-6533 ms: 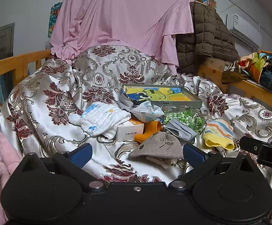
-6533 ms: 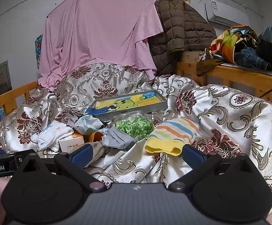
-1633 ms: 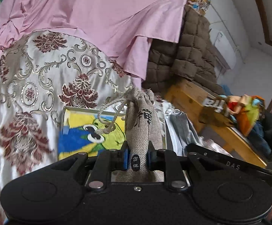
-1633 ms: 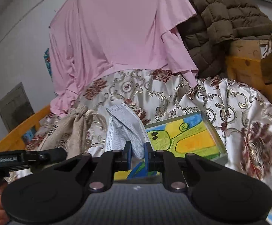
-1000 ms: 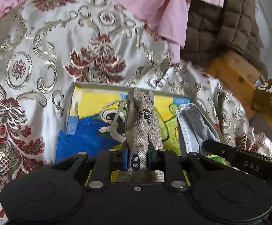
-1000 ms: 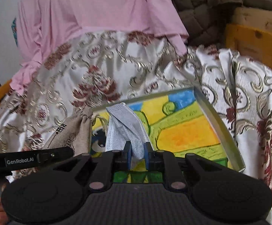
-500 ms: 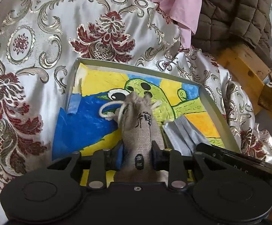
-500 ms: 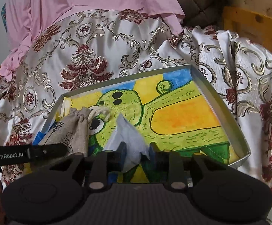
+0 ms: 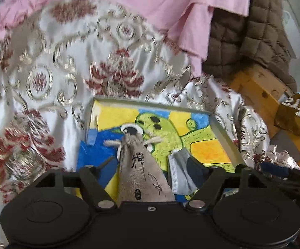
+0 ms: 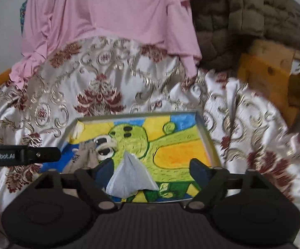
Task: Organize soft objects
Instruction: 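Lower both items into the tray and open both grippers, then lift both tools away from the tray back toward the pile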
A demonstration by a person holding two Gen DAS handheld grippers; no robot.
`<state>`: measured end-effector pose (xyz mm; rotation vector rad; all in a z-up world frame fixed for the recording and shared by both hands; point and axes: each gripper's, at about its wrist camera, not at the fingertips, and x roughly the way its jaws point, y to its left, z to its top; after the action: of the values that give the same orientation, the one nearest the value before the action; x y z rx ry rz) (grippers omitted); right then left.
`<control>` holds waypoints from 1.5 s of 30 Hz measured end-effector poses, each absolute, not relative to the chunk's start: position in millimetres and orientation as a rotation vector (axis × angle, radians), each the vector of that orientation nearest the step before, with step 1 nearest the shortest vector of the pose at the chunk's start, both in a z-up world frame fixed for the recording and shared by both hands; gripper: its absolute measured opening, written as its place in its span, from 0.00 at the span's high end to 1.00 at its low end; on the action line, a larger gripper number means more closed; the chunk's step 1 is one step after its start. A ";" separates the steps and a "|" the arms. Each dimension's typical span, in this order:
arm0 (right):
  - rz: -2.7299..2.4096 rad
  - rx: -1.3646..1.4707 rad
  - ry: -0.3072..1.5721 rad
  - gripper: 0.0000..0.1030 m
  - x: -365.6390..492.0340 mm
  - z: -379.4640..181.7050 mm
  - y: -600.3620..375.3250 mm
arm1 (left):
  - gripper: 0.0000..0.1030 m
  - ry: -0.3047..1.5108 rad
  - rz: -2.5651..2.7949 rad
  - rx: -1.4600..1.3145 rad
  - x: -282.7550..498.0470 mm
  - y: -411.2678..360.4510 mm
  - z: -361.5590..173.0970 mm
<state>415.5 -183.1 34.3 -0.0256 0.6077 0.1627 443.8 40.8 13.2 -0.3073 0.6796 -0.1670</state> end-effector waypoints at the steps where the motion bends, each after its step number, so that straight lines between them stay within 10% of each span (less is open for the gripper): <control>1: 0.161 -0.029 0.591 0.12 408.4 41.2 -184.3 | 0.21 0.661 -0.165 -0.294 436.2 39.4 19.5; 21: 0.109 -0.125 0.213 0.00 211.0 141.0 -197.7 | 0.01 0.271 -0.205 -0.151 237.9 5.1 120.0; 45: 0.095 -0.104 0.097 0.00 41.2 95.3 -209.1 | 0.01 0.200 -0.252 -0.046 77.9 -3.3 75.1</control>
<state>41.2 -209.1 95.3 -0.1038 0.0975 0.0953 77.9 -3.3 75.1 -0.0461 0.1996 -0.2520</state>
